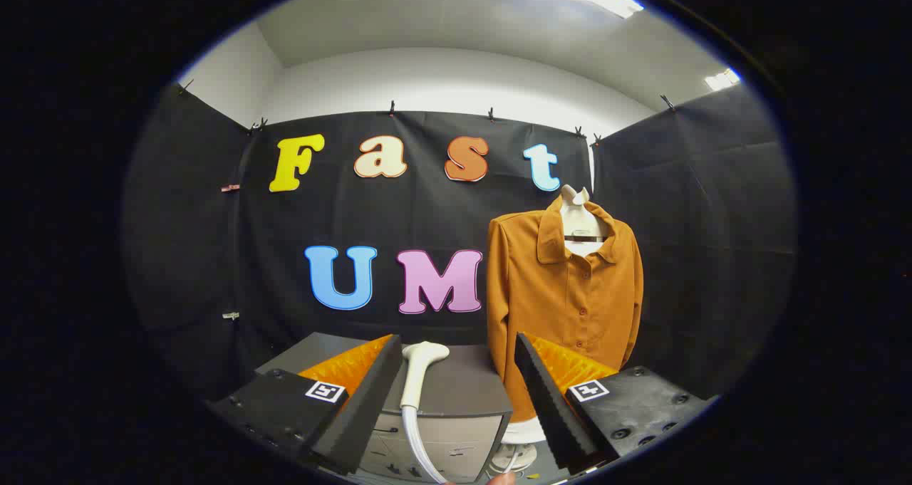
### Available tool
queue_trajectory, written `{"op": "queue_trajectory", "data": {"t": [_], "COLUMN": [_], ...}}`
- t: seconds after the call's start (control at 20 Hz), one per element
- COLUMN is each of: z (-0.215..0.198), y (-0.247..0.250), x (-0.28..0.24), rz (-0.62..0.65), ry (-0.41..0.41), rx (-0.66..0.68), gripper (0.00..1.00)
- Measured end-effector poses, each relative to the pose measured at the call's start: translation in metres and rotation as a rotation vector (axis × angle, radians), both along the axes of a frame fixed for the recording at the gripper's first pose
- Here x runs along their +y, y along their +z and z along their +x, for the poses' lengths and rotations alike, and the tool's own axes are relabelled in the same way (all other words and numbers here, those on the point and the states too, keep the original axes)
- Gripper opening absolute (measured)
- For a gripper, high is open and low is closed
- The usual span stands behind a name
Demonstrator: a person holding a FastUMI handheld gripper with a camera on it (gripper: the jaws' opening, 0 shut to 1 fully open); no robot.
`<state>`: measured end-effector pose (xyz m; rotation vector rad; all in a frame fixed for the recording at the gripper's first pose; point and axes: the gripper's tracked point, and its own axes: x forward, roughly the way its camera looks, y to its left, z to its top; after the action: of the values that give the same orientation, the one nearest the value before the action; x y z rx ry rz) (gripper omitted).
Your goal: Iron the clothes twice with a garment steamer, once on the left side and once on the right side.
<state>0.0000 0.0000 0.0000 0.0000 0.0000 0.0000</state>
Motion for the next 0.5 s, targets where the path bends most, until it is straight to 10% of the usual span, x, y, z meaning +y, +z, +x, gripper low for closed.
{"op": "queue_trajectory", "data": {"t": [0.5], "z": [-0.001], "y": [0.001], "x": [0.019], "rz": [0.002], "ry": [0.02], "rx": [0.008], "gripper": [0.98]}}
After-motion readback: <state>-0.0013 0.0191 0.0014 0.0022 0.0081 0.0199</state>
